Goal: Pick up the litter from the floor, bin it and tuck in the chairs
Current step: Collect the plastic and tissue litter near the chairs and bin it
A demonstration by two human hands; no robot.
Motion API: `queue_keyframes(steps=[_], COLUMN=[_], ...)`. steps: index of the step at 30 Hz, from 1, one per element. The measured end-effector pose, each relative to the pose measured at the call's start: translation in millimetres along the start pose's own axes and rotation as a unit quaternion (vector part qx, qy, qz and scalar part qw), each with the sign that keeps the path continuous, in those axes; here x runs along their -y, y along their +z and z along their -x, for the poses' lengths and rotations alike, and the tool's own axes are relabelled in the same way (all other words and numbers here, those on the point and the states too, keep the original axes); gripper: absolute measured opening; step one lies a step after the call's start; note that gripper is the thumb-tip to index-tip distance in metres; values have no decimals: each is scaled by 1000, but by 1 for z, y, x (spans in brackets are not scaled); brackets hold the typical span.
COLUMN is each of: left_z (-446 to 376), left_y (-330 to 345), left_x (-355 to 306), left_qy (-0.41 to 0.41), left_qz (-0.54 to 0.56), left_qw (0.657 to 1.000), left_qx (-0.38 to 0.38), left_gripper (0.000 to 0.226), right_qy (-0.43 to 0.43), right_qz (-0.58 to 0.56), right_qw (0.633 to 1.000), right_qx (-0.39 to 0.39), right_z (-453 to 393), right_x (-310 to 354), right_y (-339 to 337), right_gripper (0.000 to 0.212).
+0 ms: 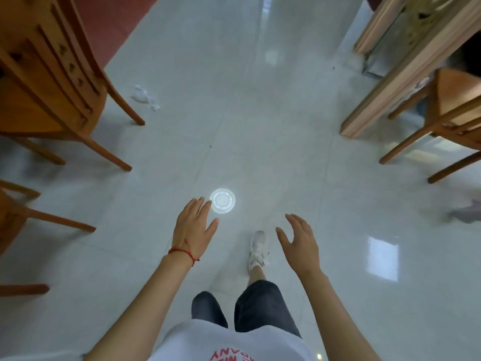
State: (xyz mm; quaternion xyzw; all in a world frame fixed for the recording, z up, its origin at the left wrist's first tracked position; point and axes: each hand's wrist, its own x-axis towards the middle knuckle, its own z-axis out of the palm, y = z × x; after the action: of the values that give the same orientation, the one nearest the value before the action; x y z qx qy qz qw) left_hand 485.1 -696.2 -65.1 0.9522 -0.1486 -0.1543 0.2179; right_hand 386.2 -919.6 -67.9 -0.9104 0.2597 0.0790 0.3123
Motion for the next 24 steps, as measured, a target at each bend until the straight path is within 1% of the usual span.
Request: queue_keyframes(steps=[6, 8, 11, 14, 19, 24], left_z=[-105, -136, -184, -228, -294, -387], left_y=[2, -2, -9, -17, -33, -44], left_x=[-52, -70, -96, -115, -130, -129], left_qy=[14, 9, 11, 13, 25, 40], left_qz=[-6, -2, -2, -6, -20, -29], left_qw=[1000, 1000, 1000, 1000, 999, 999], left_qx=[4, 6, 4, -3, -7, -6], left_gripper=[48, 50, 59, 60, 58, 61], right_qy=[6, 13, -2, -2, 4, -13], right_qz=[1, -3, -3, 5, 1, 20], right_qw=[1000, 1000, 1000, 1000, 1000, 999], right_qx=[-2, 0, 1, -3, -13, -30], right_z=[-100, -131, -176, -223, -290, -380], right_x=[-15, -18, -18, -16, -1, 25], right_y=[-44, -63, -89, -110, -131, -144], right_gripper=[49, 49, 49, 49, 49, 48])
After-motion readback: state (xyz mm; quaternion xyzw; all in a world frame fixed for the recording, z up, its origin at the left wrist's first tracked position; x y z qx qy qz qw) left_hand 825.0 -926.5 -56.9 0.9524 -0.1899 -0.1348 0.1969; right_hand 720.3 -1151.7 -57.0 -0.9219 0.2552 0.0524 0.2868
